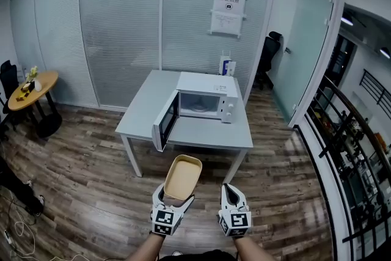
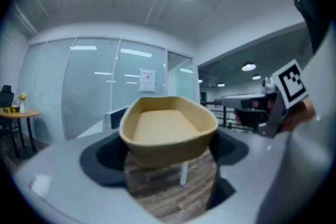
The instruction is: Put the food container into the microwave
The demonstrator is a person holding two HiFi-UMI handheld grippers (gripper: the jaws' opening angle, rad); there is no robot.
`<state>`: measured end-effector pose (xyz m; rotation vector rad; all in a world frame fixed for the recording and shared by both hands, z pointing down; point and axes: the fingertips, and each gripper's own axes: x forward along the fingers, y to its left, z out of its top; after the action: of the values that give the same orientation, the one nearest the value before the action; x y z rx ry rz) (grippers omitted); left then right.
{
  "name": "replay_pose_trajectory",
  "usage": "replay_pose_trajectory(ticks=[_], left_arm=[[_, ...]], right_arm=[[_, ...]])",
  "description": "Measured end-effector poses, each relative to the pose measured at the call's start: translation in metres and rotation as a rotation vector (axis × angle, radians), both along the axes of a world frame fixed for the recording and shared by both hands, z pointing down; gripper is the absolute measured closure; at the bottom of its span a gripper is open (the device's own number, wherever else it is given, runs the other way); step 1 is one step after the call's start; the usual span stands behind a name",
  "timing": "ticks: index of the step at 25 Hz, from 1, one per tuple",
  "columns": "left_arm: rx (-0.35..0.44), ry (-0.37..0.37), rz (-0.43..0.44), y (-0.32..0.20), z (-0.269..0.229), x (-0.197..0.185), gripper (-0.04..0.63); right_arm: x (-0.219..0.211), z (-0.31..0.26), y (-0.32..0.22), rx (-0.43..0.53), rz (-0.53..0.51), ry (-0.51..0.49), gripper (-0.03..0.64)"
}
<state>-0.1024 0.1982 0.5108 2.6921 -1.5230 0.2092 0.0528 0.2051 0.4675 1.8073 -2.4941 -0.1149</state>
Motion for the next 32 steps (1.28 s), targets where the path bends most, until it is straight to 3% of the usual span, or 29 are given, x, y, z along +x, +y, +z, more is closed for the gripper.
replay_pose_trajectory(ticks=[11,32], left_arm=[[-0.020,-0.008,-0.003,-0.031,0.008,-0.005,0.114],[-0.044,-0.013,-0.042,-0.167,0.017,0.061,0.114]], right_arm=[[-0.004,0.003,-0.038,-0.018,0.024,-0.013,0.611],[0.056,0.001,-0.180,-0.006,-0.097,-0.020,0.611]])
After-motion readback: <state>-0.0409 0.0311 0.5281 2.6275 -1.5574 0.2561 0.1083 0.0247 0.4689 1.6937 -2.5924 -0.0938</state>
